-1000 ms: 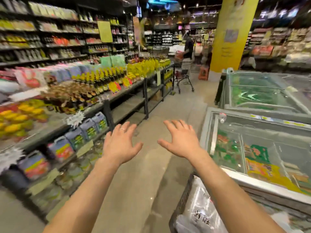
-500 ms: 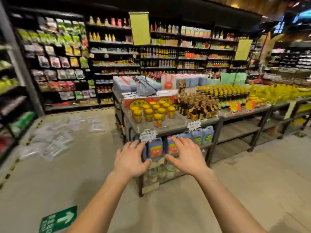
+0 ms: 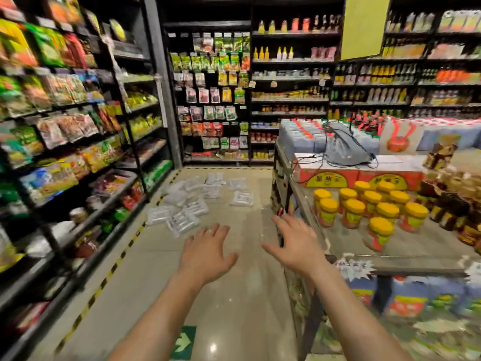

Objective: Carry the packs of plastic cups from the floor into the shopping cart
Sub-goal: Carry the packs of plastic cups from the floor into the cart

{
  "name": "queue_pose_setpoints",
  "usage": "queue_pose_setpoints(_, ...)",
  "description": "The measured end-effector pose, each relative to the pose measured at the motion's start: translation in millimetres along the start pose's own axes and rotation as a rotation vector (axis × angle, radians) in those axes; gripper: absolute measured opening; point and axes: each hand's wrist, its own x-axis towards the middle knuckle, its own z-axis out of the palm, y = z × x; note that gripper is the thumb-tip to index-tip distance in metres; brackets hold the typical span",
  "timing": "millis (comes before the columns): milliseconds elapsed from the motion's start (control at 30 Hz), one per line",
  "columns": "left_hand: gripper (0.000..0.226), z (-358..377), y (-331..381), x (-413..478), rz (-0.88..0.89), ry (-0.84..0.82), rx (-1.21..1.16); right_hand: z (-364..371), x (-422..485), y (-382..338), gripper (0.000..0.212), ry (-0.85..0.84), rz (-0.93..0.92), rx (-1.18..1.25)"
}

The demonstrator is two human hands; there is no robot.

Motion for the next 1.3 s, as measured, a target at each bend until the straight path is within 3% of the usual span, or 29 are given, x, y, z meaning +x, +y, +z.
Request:
queue_pose_setpoints(300, 0.076, 17, -99, 165, -0.180, 0.025, -0.025, 57, 203, -32, 0.091, -0.116, -0.158, 0.042)
queue_pose_setpoints(600, 0.077, 51, -244, 334, -0.213, 0.053, 0.004, 142, 419, -82, 0.075, -0.140, -0.226, -0.061)
queue_pose_setpoints(1033, 0.074, 78, -466, 591, -0.185, -0.033, 0.089, 249, 719, -180, 0.084, -0.197, -0.156, -0.007)
queue_pose_setpoints(1200, 0.086, 122, -525, 699, -0.161, -0.084, 0.096, 314, 828, -190, 0.083, -0.205, -0.136, 0.026)
queue_pose_setpoints(1300, 0.080, 154, -554, 780, -0.126, -0.107, 0.103, 359, 904, -189, 0.092, -0.206, -0.117, 0.032)
